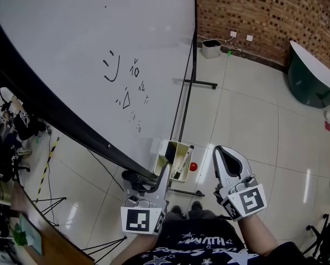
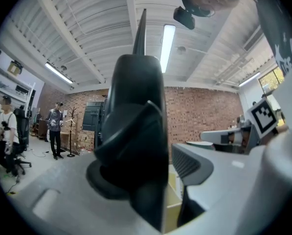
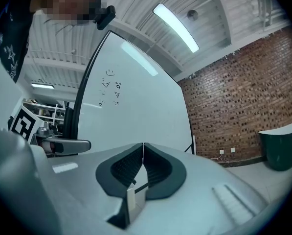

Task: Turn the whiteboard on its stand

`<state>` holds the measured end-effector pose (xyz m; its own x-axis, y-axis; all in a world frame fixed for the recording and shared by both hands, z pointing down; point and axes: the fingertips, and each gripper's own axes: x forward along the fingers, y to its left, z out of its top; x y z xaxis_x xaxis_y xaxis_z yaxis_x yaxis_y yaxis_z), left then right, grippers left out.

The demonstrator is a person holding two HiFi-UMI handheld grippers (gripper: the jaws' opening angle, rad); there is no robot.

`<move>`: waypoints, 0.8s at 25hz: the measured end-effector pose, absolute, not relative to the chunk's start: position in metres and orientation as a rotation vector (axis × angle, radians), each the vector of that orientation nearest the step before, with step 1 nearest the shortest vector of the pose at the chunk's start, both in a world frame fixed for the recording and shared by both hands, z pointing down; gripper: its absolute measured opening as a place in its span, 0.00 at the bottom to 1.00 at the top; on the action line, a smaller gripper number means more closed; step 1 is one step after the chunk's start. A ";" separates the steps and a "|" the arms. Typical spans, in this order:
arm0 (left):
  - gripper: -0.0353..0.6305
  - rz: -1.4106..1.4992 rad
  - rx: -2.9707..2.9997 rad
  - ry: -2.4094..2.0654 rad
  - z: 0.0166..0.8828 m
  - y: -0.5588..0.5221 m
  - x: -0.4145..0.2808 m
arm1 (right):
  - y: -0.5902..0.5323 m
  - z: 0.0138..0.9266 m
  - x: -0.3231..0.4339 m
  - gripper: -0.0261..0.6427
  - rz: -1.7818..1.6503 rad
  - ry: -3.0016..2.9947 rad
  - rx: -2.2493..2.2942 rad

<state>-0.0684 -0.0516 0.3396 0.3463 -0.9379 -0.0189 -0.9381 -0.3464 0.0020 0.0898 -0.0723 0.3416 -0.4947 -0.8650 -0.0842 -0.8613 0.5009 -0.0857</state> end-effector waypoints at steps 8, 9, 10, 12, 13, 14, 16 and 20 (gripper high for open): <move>0.57 -0.011 -2.484 1.814 0.340 -0.044 -0.079 | -0.064 0.344 0.083 0.05 -0.060 2.637 -1.470; 0.58 -0.013 -2.475 1.824 0.339 -0.042 -0.082 | -0.063 0.344 0.082 0.05 -0.059 2.640 -1.467; 0.60 -0.014 -2.476 1.830 0.340 -0.040 -0.083 | -0.062 0.343 0.081 0.05 -0.056 2.641 -1.465; 0.62 -0.018 -2.503 1.834 0.343 -0.034 -0.082 | -0.060 0.343 0.080 0.05 -0.047 2.644 -1.460; 0.62 -0.022 -2.521 1.835 0.347 -0.030 -0.080 | -0.059 0.342 0.079 0.05 -0.044 2.646 -1.458; 0.63 -0.026 -2.537 1.834 0.351 -0.025 -0.078 | -0.058 0.342 0.078 0.05 -0.040 2.646 -1.455; 0.66 -0.019 -2.562 1.825 0.358 -0.015 -0.074 | -0.056 0.341 0.077 0.05 -0.038 2.646 -1.456; 0.71 0.004 -2.567 1.830 0.358 -0.001 -0.076 | -0.053 0.342 0.080 0.05 -0.049 2.634 -1.470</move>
